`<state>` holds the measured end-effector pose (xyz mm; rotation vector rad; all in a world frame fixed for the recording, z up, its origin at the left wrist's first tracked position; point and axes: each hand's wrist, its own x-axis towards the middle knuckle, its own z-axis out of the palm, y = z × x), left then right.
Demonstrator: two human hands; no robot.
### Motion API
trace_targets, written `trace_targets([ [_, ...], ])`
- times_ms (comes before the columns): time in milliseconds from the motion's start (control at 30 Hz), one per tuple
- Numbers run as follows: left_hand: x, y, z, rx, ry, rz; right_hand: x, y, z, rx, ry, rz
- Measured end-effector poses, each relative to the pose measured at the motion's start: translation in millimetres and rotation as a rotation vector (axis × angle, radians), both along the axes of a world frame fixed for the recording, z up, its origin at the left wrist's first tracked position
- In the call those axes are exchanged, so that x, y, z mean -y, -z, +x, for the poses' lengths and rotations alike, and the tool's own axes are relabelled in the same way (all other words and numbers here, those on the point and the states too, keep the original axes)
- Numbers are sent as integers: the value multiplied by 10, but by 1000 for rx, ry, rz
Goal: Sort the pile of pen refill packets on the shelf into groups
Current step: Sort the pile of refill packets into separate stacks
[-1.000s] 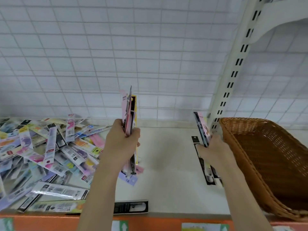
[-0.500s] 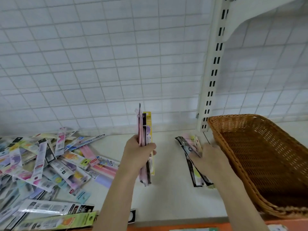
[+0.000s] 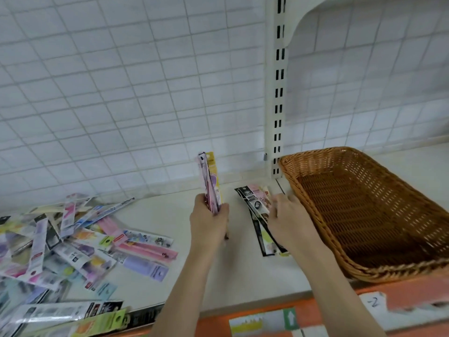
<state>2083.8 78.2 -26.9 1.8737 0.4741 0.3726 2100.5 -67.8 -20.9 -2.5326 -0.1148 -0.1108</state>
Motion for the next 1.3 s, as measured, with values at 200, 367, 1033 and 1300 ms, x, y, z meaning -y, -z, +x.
trace_targets([
  [200,-15,-90,46,-410,137,320,15,41,-50,21,-9,-107],
  [367,44,-179,51,-469,220,442,15,77,-55,45,-8,-103],
  [1033,-1049,-194,-681,-307,154,485,-858,22,-90,191,-137,-57],
  [1300,-2128,-277,-1256,-252,26,608,-1729,71,-410,117,-306,-53],
])
